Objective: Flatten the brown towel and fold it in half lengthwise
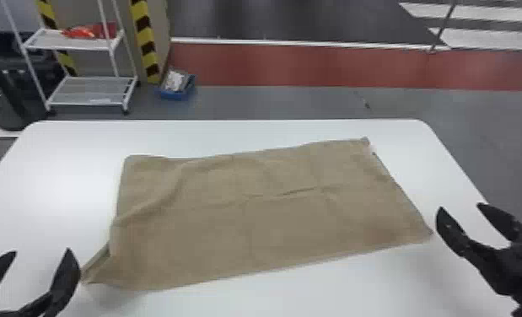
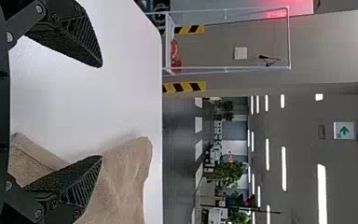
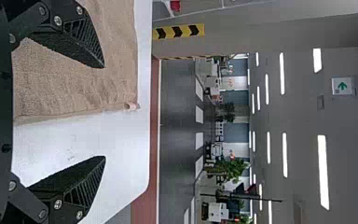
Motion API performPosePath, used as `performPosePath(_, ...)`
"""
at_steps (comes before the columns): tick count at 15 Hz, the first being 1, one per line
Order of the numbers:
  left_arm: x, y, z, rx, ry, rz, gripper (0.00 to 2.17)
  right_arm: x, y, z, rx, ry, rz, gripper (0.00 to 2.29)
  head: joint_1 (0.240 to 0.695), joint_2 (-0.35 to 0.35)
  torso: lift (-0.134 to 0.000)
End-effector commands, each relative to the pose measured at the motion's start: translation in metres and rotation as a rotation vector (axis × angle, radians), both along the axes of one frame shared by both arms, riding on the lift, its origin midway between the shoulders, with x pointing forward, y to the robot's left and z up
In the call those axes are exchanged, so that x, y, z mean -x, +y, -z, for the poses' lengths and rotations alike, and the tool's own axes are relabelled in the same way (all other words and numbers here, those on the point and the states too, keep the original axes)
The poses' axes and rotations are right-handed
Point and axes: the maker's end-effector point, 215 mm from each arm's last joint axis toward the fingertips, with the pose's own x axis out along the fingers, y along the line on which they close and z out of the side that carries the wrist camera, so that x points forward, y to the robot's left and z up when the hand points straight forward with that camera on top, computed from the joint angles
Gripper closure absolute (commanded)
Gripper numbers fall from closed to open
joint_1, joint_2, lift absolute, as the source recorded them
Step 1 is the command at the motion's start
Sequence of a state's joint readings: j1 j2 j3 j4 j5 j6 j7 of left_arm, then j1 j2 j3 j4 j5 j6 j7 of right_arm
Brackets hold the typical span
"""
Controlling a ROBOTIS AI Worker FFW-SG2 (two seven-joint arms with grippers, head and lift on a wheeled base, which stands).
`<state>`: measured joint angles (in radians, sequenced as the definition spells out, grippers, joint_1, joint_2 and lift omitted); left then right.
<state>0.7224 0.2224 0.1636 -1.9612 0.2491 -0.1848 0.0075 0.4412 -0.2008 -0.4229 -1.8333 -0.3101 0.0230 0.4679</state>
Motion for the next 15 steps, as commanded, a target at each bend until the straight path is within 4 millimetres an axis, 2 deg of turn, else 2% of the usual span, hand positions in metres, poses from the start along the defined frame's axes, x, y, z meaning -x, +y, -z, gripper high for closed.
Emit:
performPosePath(1, -0.002, 0.001, 0.006, -0.026, 0.008, 0.001, 0.21, 0.001, 0.001, -0.001, 0.000, -0.005, -0.001, 0.21, 0.695, -0.082, -0.128)
performPosePath(4, -0.002, 0.007, 0.019, -0.039, 0.030, -0.009, 0.21, 0.001, 0.006, -0.002, -0.004, -0.010, -0.007, 0.21, 0.695, -0.078, -0.128)
performPosePath(6, -0.003, 0.002, 0.033, -0.065, 0.051, -0.001, 0.22, 0.003, 0.008, -0.003, -0.002, -0.014, -0.018, 0.21, 0.695, -0.071, -0.128)
performPosePath(8, -0.003, -0.004, 0.035, -0.060, 0.053, 0.006, 0.22, 0.005, 0.008, -0.006, 0.002, -0.016, -0.021, 0.21, 0.695, -0.064, -0.128)
performPosePath(13, -0.008, -0.043, 0.022, -0.036, 0.026, 0.065, 0.22, 0.009, 0.007, -0.008, -0.004, -0.027, -0.021, 0.21, 0.695, -0.097, -0.128)
performPosePath(15, -0.008, -0.068, 0.027, -0.029, 0.037, 0.105, 0.21, 0.010, 0.006, -0.009, -0.007, -0.029, -0.019, 0.21, 0.695, -0.118, -0.128)
